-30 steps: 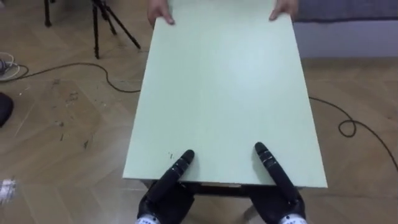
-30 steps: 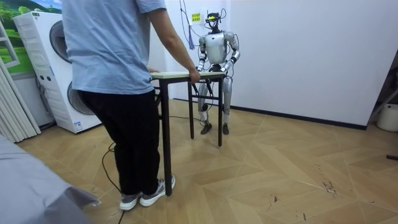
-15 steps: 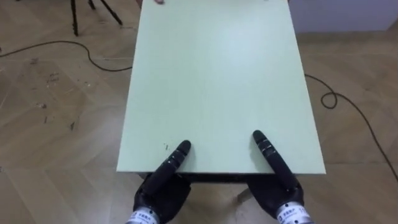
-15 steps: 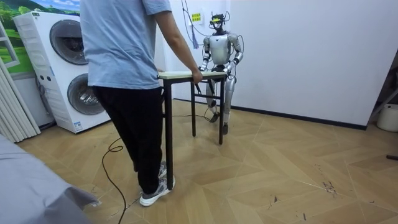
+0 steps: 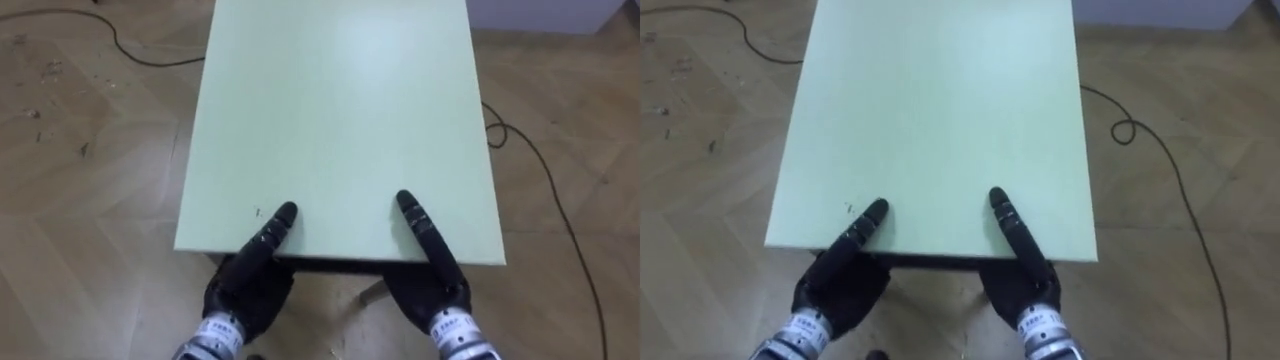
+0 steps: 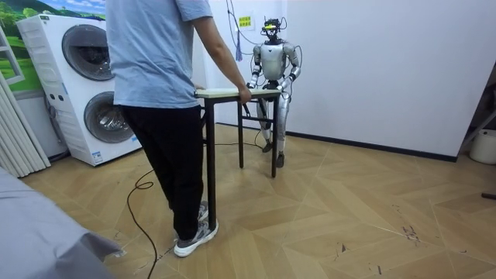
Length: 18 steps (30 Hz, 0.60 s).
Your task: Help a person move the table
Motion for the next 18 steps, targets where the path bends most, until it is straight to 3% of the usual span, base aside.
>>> {"api": "queue_targets", "payload": {"k": [2,3,4,5,6,7,9,10,12,14,15,16,17,18], "left_arm": [[0.09,-0.58,0.04,0.83,-0.19,0.15,0.06,1.0],[0.07,-0.47,-0.14,0.95,-0.39,0.11,0.05,1.0],[0.21,-0.42,-0.44,0.95,-0.42,-0.02,-0.6,1.0],[0.33,-0.34,-0.54,0.95,-0.11,-0.06,-0.97,1.0],[0.45,-0.3,-0.53,0.95,0.69,-0.18,-1.14,1.0],[0.45,-0.32,-0.52,0.95,1.33,-0.72,-1.29,1.0],[0.5,-0.02,-0.28,0.95,2.41,-0.6,-1.86,1.0],[0.49,0.15,0.04,0.94,3.14,-0.46,-1.91,1.0],[0.49,0.18,0.54,0.91,3.74,-0.13,-1.9,1.0],[0.48,0.16,0.93,0.91,3.75,0.05,-2.32,1.0],[0.52,0.16,1.08,0.97,3.88,0.06,-2.23,1.0],[0.51,0.14,1.31,0.99,4.06,0.12,-1.63,1.0],[0.51,0.08,1.53,1.0,3.96,0.12,-1.51,1.0],[0.2,-0.36,1.64,1.01,3.87,0.09,-1.41,1.0]], "right_arm": [[0.09,-0.25,0.06,0.06,0.31,-0.53,0.08,1.0],[0.15,-0.29,0.09,-0.04,0.23,-0.65,0.08,1.0],[0.2,-0.23,-0.24,-0.2,-0.26,-0.81,0.1,1.0],[0.1,-0.14,-0.33,-0.18,-0.39,-0.9,0.2,1.0],[-0.21,0.16,-0.73,-0.19,-0.39,-1.43,0.57,1.0],[-0.11,0.46,-1.29,-0.28,-0.52,-1.98,0.95,1.0],[-0.22,0.61,-1.83,-0.28,-0.51,-2.41,1.28,1.0],[-0.53,0.63,-2.04,-0.3,-0.08,-2.63,1.39,1.0],[-0.98,0.63,-2.04,-0.63,0.97,-2.64,1.3,1.0],[-1.92,0.47,-2.08,-1.35,1.63,-2.79,0.83,1.0],[-2.39,0.49,-2.1,-1.35,1.68,-2.93,0.76,1.0],[-2.82,0.46,-2.1,-1.66,2.08,-3.21,0.9,1.0],[-2.89,0.33,-2.24,-2.06,2.43,-3.34,0.88,1.0],[-2.88,-0.22,-2.6,-3.17,3.41,-3.39,0.69,1.0]], "waist": [[1.23,0.01,0.96],[1.62,-0.19,1.27],[1.81,-0.17,2.27],[1.8,-0.31,2.96],[2.04,-0.6,3.66],[2.58,-0.74,4.02],[2.78,-0.71,5.01],[2.37,-0.72,5.46],[1.54,-0.67,5.65],[1.23,-0.14,6.54],[1.45,0.16,7.02],[1.44,0.01,6.8],[1.13,-0.15,6.83],[0.98,-1.27,6.95]], "left_leg": [[-5.83,-0.1,4.17,2.52,-1.45,-1.47],[-10.81,-0.42,7.77,3.97,-3.0,-2.62],[-9.51,0.18,6.8,3.74,-3.27,-3.12],[-5.62,0.43,3.74,3.32,-2.91,-3.0],[3.54,1.08,-2.78,3.41,-2.72,-2.26],[11.37,1.68,-6.88,4.16,-3.02,-2.47],[19.65,3.09,-10.74,6.92,-3.53,-2.84],[22.32,3.89,-12.12,9.58,-3.65,-2.9],[23.7,5.22,-12.82,13.41,-3.67,-2.78],[22.67,6.33,-13.87,16.24,-4.39,-2.2],[19.97,6.01,-14.34,17.09,-4.75,-1.13],[15.4,3.96,-14.07,18.74,-5.08,-0.99],[12.64,2.79,-13.89,19.52,-5.36,-1.21],[6.66,1.22,-13.72,20.63,-5.64,-2.69]], "right_leg": [[0.07,-1.22,-0.52,1.75,1.03,-1.78],[-0.3,-2.8,-1.86,2.82,1.25,-2.5],[-0.96,-5.48,-2.25,3.16,0.92,-3.24],[-1.2,-6.93,-1.9,3.28,1.02,-3.45],[-1.15,-9.85,-1.54,3.6,1.0,-4.01],[-1.04,-12.46,-0.96,3.89,1.21,-4.53],[0.21,-14.59,-1.17,4.1,2.29,-4.91],[0.77,-16.4,-1.14,4.14,2.87,-4.98],[1.2,-18.07,-0.87,4.12,3.46,-5.01],[0.65,-18.5,0.64,4.07,3.54,-5.09],[-0.08,-17.81,2.67,4.08,3.2,-5.11],[-1.28,-15.13,4.09,4.72,2.83,-6.2],[-2.21,-13.3,4.27,5.16,2.85,-6.86],[-5.0,-9.05,2.1,6.2,4.02,-7.61]], "base": [[0.0],[-0.1],[-0.11],[-0.21],[-0.3],[-0.36],[-0.17],[0.09],[0.3],[0.18],[0.0],[0.1],[0.33],[0.33]]}}
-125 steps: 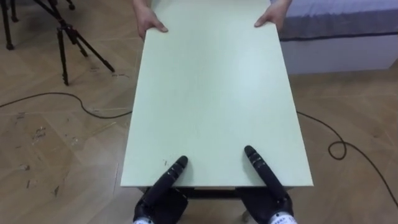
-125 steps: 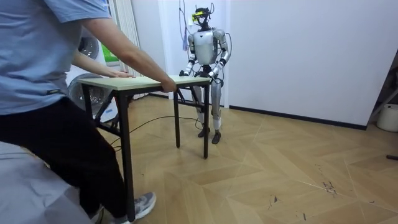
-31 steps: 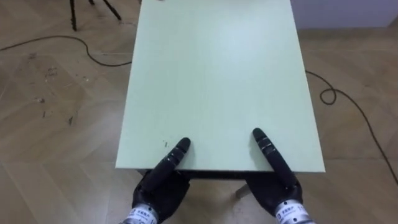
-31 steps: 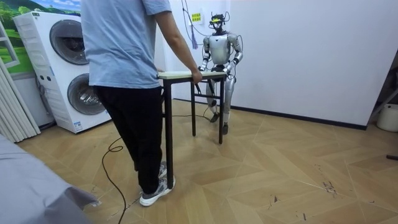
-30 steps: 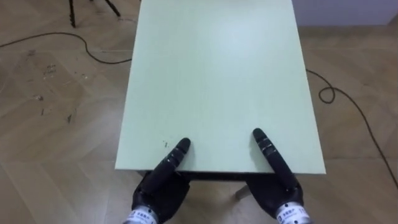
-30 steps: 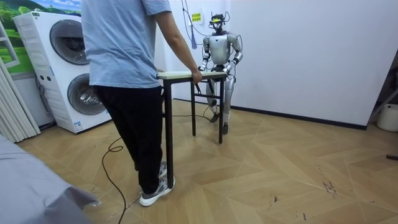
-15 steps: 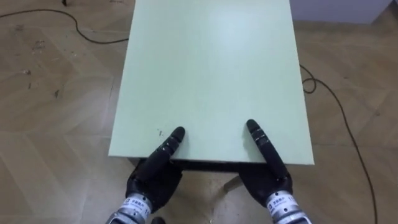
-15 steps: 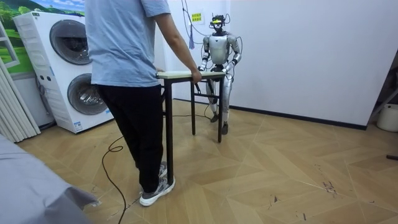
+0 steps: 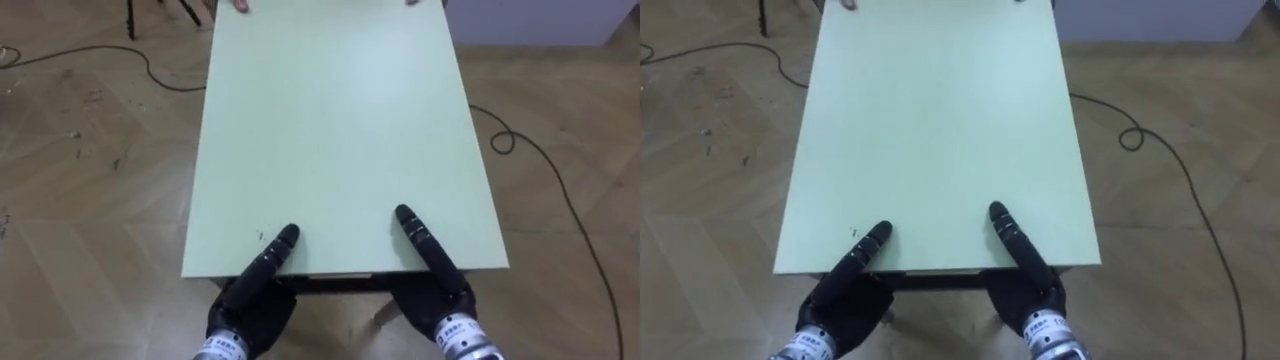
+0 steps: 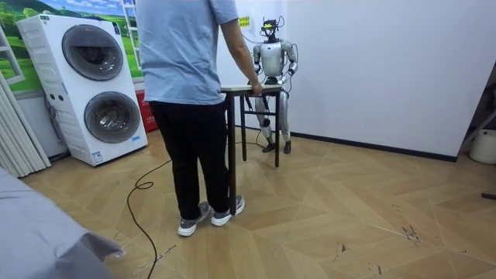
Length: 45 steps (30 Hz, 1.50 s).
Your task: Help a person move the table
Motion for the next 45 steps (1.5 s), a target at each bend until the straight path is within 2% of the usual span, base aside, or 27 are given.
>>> {"api": "queue_targets", "payload": {"k": [1,2,3,4,5,6,7,8,9,10,11,14,17,18,20,21,22,23,25,26,28,30,31,33,35,37,45], "left_arm": [[-1.25,0.07,-0.01,-0.4,0.05,0.12,0.58,1.0],[-1.46,0.22,-0.05,-0.91,0.06,0.42,0.43,1.0],[-1.43,1.24,0.2,-1.23,0.51,1.78,-0.82,1.0],[-0.8,1.29,1.53,-1.22,0.67,1.48,-1.1,1.0],[-0.41,1.28,2.04,-1.18,0.67,1.29,-1.2,1.0],[0.37,1.32,2.28,-1.17,0.69,1.06,-1.31,1.0],[0.43,1.11,2.28,-1.17,0.87,1.06,-0.24,1.0],[-0.32,0.93,2.26,-1.17,0.79,0.94,0.93,1.0],[-2.55,0.96,1.3,-1.17,0.7,1.06,2.87,1.0],[-1.4,0.19,0.63,-1.29,-0.37,1.78,1.4,1.0],[-0.48,-0.07,0.6,-1.25,-1.19,2.13,1.07,1.0],[1.29,-0.28,0.48,0.04,-3.22,2.52,-0.82,1.0],[2.42,-0.26,0.45,0.06,-3.82,2.5,-0.92,1.0],[2.49,-0.27,0.31,0.02,-3.76,2.35,-0.75,1.0],[2.6,-0.26,0.31,0.02,-3.66,2.5,-0.63,1.0],[2.64,-0.31,0.31,0.03,-3.67,2.4,-0.54,1.0],[3.2,-0.46,0.32,0.03,-3.66,2.72,-0.58,1.0],[3.46,-0.75,0.32,0.03,-3.66,2.74,-0.72,1.0],[3.71,-1.28,0.39,-0.21,-2.41,3.97,-0.04,1.0],[3.71,-1.29,0.4,-0.38,-2.06,4.32,0.14,1.0],[3.08,-1.19,0.43,-0.65,-0.74,4.57,1.21,1.0],[3.04,-1.12,0.47,-0.67,-0.4,4.78,1.83,1.0],[3.03,-1.16,0.46,-0.67,0.07,4.84,1.8,1.0],[3.03,-1.19,0.48,-0.63,0.78,4.8,1.75,1.0],[2.97,-1.21,0.47,-0.62,0.93,4.86,1.75,1.0],[2.88,-1.17,0.45,-0.62,0.93,4.95,1.81,1.0],[2.81,-1.22,0.59,-0.61,0.96,5.1,2.41,1.0]], "right_arm": [[0.02,-0.63,0.04,-1.29,0.49,0.18,0.0,1.0],[0.01,-0.85,-0.36,-1.91,0.41,0.25,0.1,1.0],[0.01,-0.77,-1.84,-1.96,-1.04,-0.07,0.68,1.0],[0.05,-0.69,-2.55,-1.87,-0.99,-0.79,1.06,1.0],[0.12,-0.58,-2.76,-1.72,-0.86,-1.2,1.06,1.0],[0.83,-0.46,-2.89,-1.5,-0.8,-2.07,1.6,1.0],[0.99,-0.67,-2.2,-1.39,0.21,-2.32,1.6,1.0],[0.83,-1.05,-1.21,-1.48,0.69,-2.27,1.55,1.0],[0.3,-1.84,0.52,-2.7,1.17,-1.59,1.55,1.0],[-0.34,-2.31,0.12,-3.03,1.24,-1.17,0.93,1.0],[-0.35,-2.46,0.23,-2.79,1.16,-1.14,0.43,1.0],[-1.05,-1.87,0.3,-2.35,0.01,-1.96,-0.92,1.0],[-0.77,-1.68,0.66,-1.3,-0.34,-1.97,-1.02,1.0],[-0.82,-1.34,0.96,-1.11,-0.36,-1.97,-1.13,1.0],[-0.89,0.08,1.33,-1.08,-0.15,-1.97,-1.88,1.0],[-0.75,0.21,1.31,-1.03,-0.15,-1.97,-1.92,1.0],[-0.73,0.31,1.19,-0.64,0.04,-1.97,-1.88,1.0],[-0.6,0.35,1.19,-0.59,0.52,-1.96,-1.88,1.0],[-0.39,0.47,1.61,-0.63,3.48,-0.99,-2.24,1.0],[-0.08,0.49,1.68,-0.63,4.06,-0.66,-2.16,1.0],[1.84,0.18,1.27,-0.75,5.23,0.3,-0.78,1.0],[2.92,-0.09,1.11,-0.67,5.38,0.29,0.15,1.0],[3.24,-0.57,0.73,-0.42,5.39,0.29,0.75,1.0],[3.72,-0.63,0.12,-0.09,5.44,0.2,1.38,1.0],[4.26,-0.55,0.03,0.25,5.5,0.04,1.62,1.0],[4.37,-0.51,0.4,0.57,5.49,0.05,1.51,1.0],[5.13,-0.6,0.41,0.59,6.54,1.22,1.61,1.0]], "waist": [[-0.02,-0.68,-0.96],[0.19,-0.83,-1.24],[0.62,-0.22,0.34],[0.08,-0.12,2.18],[-0.14,0.0,2.73],[-1.09,0.88,2.86],[-3.23,0.76,3.68],[-3.83,0.02,2.93],[-4.8,0.38,-0.22],[-4.16,0.68,1.35],[-3.99,0.66,1.87],[-3.86,0.66,1.58],[-3.93,0.46,1.04],[-4.2,0.41,0.5],[-4.5,0.29,-0.68],[-4.82,0.33,-0.85],[-5.53,0.34,-0.81],[-5.8,0.38,-0.7],[-5.71,0.34,-0.76],[-5.47,0.25,-0.9],[-4.92,0.23,-0.97],[-4.05,0.4,-1.45],[-3.48,0.41,-1.54],[-3.11,0.47,-1.62],[-2.8,0.86,-2.31],[-2.71,1.07,-2.71],[-3.11,1.12,-2.76]], "left_leg": [[-4.71,-1.76,-0.05,-0.04,-0.03,-2.97],[-5.43,-2.55,-0.56,-0.36,-0.34,-3.24],[-1.87,-1.72,-1.61,-1.07,-0.65,-3.0],[-1.3,-0.77,-1.55,-0.06,-0.58,-2.89],[-2.95,-0.52,-1.24,1.38,-0.49,-2.5],[-8.32,-0.34,0.26,5.68,0.64,-1.21],[-11.44,0.9,0.0,7.55,1.78,-1.75],[-11.72,0.84,-0.7,6.56,1.71,-1.54],[-10.56,0.0,-3.5,4.52,1.5,-1.34],[-7.86,1.1,-9.19,3.12,0.82,-2.9],[-7.1,1.38,-10.08,2.2,0.51,-2.98],[-7.12,-1.58,-8.77,-0.13,1.94,-2.82],[-8.11,-3.53,-7.16,-0.07,2.98,-2.48],[-8.83,-4.65,-6.2,-0.07,3.62,-2.45],[-9.43,-6.78,-4.64,-0.29,5.08,-2.2],[-9.6,-6.84,-4.35,-0.41,5.48,-2.24],[-10.02,-7.08,-3.6,-0.57,6.29,-2.12],[-10.09,-6.87,-3.31,-0.6,6.58,-2.12],[-10.93,-5.84,-2.14,0.08,6.56,-3.01],[-11.69,-5.82,-1.63,0.25,6.54,-3.12],[-13.28,-5.54,-0.21,0.13,6.21,-3.29],[-13.71,-5.45,0.47,0.11,5.86,-2.83],[-13.79,-5.28,0.75,0.27,5.59,-2.53],[-14.31,-5.09,1.25,0.91,5.2,-1.91],[-14.84,-4.52,2.21,1.31,4.67,-1.97],[-15.26,-4.14,2.82,1.06,4.08,-1.98],[-15.41,-3.59,4.99,-1.47,3.05,-4.29]], "right_leg": [[-1.58,2.54,-5.52,2.89,2.4,0.32],[-1.66,0.13,-7.15,3.65,1.96,-0.35],[-1.77,-3.63,-6.47,3.85,1.51,-0.44],[-1.78,-7.28,-3.2,3.82,1.09,-0.45],[-2.68,-8.68,0.8,3.7,0.33,-0.43],[-6.99,-9.48,15.5,4.55,-3.25,-0.61],[-11.92,-7.56,18.27,3.04,-2.29,1.5],[-13.53,-5.06,12.12,3.28,-1.08,1.71],[-16.32,-1.58,1.05,10.29,-2.08,1.29],[-18.35,-3.51,1.67,13.53,-1.88,-1.34],[-18.77,-4.35,1.97,13.43,-1.99,-1.56],[-18.97,-6.78,-0.43,15.73,-4.76,-1.71],[-18.0,-6.17,-3.44,18.51,-5.76,-1.29],[-17.85,-5.72,-4.35,19.77,-6.6,-1.01],[-17.57,-4.4,-5.72,22.11,-8.34,0.24],[-17.49,-3.46,-6.15,22.66,-8.53,1.15],[-17.33,-1.03,-6.23,23.17,-8.36,6.21],[-17.26,0.22,-4.92,22.17,-8.44,8.5],[-15.62,2.34,8.91,11.01,-9.89,8.43],[-14.49,3.15,10.46,8.89,-10.12,8.65],[-8.92,5.58,9.95,4.42,-9.78,10.11],[-6.51,6.1,5.2,4.41,-8.69,10.19],[-5.36,6.04,2.6,4.99,-8.08,9.26],[-4.26,6.1,0.58,6.21,-7.26,8.6],[-3.2,6.1,-1.73,7.01,-6.35,8.64],[-2.95,5.8,-3.46,7.88,-5.88,8.38],[-3.59,2.81,-5.13,9.29,-5.44,7.06]], "base": [[0.21],[-0.22],[-0.27],[-0.23],[0.11],[0.67],[0.9],[1.19],[0.62],[0.41],[0.1],[0.11],[0.02],[0.07],[0.11],[0.19],[0.24],[0.34],[0.26],[0.05],[-0.06],[-0.18],[-0.28],[-0.16],[0.0],[0.0],[0.12]]}}
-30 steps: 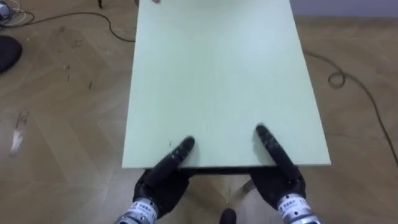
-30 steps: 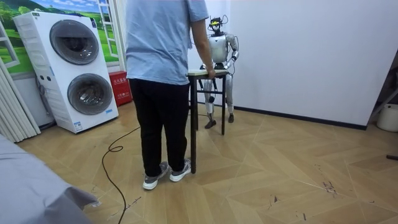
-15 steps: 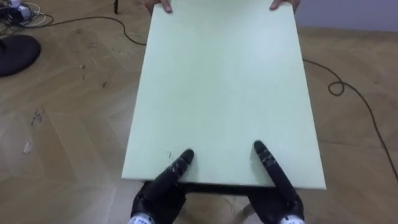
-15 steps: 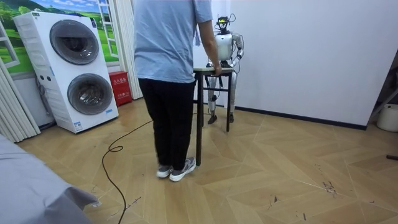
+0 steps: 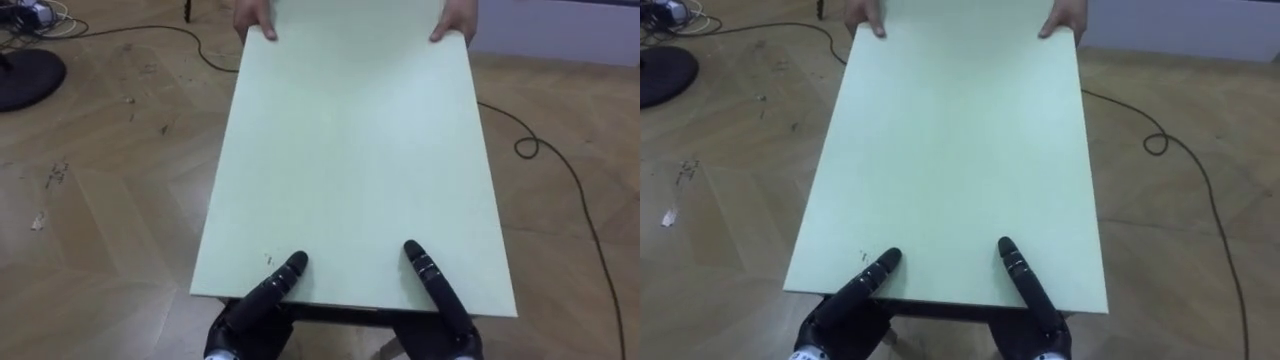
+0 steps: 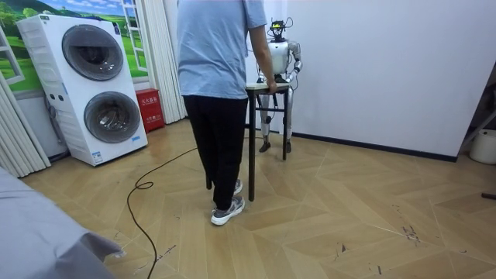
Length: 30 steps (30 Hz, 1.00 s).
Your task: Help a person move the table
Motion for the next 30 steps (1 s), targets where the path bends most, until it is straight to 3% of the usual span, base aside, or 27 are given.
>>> {"api": "queue_targets", "payload": {"k": [3,14,21,23,24,26,27,28,29,30], "left_arm": [[-0.15,-0.02,0.01,-0.06,-0.02,0.02,0.37,1.0],[-0.28,-0.21,-0.01,0.06,0.03,1.98,0.5,1.0],[-0.27,-0.97,-0.02,0.0,0.11,2.45,-0.68,1.0],[-0.2,-1.12,0.05,0.05,-0.36,2.46,-0.74,1.0],[-0.18,-1.37,0.18,0.2,-0.82,2.47,-0.84,1.0],[-0.15,-1.65,0.19,0.24,-0.95,3.17,-1.13,1.0],[-0.05,-1.76,0.19,0.21,-0.72,3.29,-1.53,1.0],[-0.06,-1.7,0.17,-0.24,0.21,3.0,-1.48,1.0],[-0.08,-1.64,0.17,-0.75,0.78,2.56,-1.28,1.0],[-0.21,-1.64,0.37,-1.67,1.48,2.13,-0.7,1.0]], "right_arm": [[0.41,-0.13,0.31,0.0,0.2,0.17,0.28,1.0],[0.62,-4.0,1.1,-0.01,2.77,1.72,2.27,1.0],[1.46,-5.8,2.53,0.14,5.69,4.78,1.98,1.0],[2.28,-6.01,2.61,0.14,6.21,5.59,2.02,1.0],[2.62,-6.42,2.82,0.04,6.75,6.17,2.11,1.0],[2.54,-7.27,3.2,-0.07,7.86,7.25,1.96,1.0],[2.54,-7.49,3.16,-0.03,8.22,7.91,1.73,1.0],[2.34,-7.02,2.86,-0.03,8.12,7.9,1.82,1.0],[2.16,-6.28,2.12,-0.07,7.89,7.83,1.82,1.0],[1.77,-5.04,0.6,-0.27,7.65,7.81,1.92,1.0]], "waist": [[0.1,-0.03,0.07],[0.22,-0.14,1.41],[0.13,-0.09,1.6],[-0.13,-0.05,1.7],[-0.4,-0.08,1.63],[-0.78,-0.15,1.69],[-1.16,-0.12,1.64],[-1.07,-0.24,1.47],[-0.89,-0.24,1.74],[-1.49,-0.29,3.17]], "left_leg": [[0.0,0.42,0.62,-0.55,-0.16,-0.22],[-0.68,0.34,2.04,-1.74,-0.76,-2.54],[-2.54,-0.02,4.96,-3.44,-1.47,-6.58],[-3.86,0.04,6.66,-3.88,-1.64,-6.19],[-5.59,0.14,8.48,-3.98,-1.65,-5.01],[-7.34,0.69,11.25,-4.29,-1.2,0.74],[-3.98,1.03,10.15,-5.12,-0.19,6.02],[3.46,1.9,5.87,-5.5,0.9,10.23],[6.25,2.45,3.89,-5.37,0.79,11.72],[6.55,3.56,1.62,-5.01,0.54,12.55]], "right_leg": [[-0.02,-1.01,-0.18,0.33,0.21,-0.49],[0.33,-3.97,-1.18,0.59,-0.07,-0.99],[0.34,-9.69,-1.16,-0.15,-0.98,-1.99],[0.34,-11.8,-1.13,-0.86,-1.27,-2.67],[0.26,-13.28,-1.16,-1.12,-1.63,-2.97],[0.38,-17.89,-1.81,-1.47,-3.45,-3.28],[0.67,-24.14,-2.01,-1.62,-5.4,-3.3],[1.83,-27.73,-2.03,-1.73,-6.66,-3.18],[2.48,-29.38,-2.0,-1.85,-6.87,-2.97],[3.53,-33.03,-1.03,-2.3,-6.87,-2.11]], "base": [[0.04],[0.13],[0.31],[0.52],[0.64],[0.56],[0.0],[-0.26],[-0.51],[-0.03]]}}
